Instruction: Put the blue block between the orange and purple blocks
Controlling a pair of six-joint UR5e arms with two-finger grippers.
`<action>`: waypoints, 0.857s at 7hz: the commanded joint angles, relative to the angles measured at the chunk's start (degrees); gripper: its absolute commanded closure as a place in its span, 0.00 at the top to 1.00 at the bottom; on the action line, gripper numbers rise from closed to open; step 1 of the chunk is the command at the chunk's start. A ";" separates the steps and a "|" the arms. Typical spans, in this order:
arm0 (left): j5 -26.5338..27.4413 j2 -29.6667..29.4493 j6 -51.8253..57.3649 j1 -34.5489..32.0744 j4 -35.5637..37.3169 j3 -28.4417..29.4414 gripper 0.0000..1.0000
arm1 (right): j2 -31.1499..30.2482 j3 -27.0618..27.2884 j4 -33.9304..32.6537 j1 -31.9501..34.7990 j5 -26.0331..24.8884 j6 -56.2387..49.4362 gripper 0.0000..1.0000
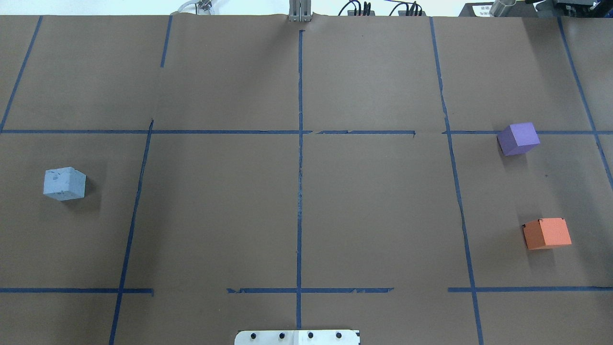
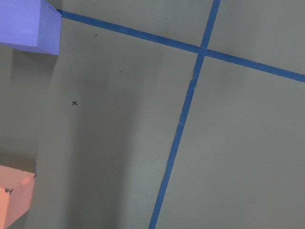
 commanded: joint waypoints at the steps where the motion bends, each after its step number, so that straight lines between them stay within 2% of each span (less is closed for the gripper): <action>1: -0.08 -0.04 0.00 0.00 0.00 -0.96 1.00 | -0.03 0.50 0.00 0.00 0.04 0.03 1.00; 3: -0.25 -0.82 -0.17 0.44 -0.88 -0.88 1.00 | -0.03 0.85 0.00 0.00 0.30 0.03 1.00; 4: -0.26 -4.22 -0.26 0.44 -2.62 0.17 1.00 | -0.11 0.94 0.00 0.00 0.65 0.03 1.00; 5: -0.34 -11.22 -0.26 0.53 -4.64 4.96 1.00 | -0.03 1.03 0.00 0.00 0.74 0.03 1.00; 6: -0.78 -14.94 -0.26 0.44 -5.35 9.10 1.00 | -0.03 1.12 0.00 0.00 0.75 0.03 1.00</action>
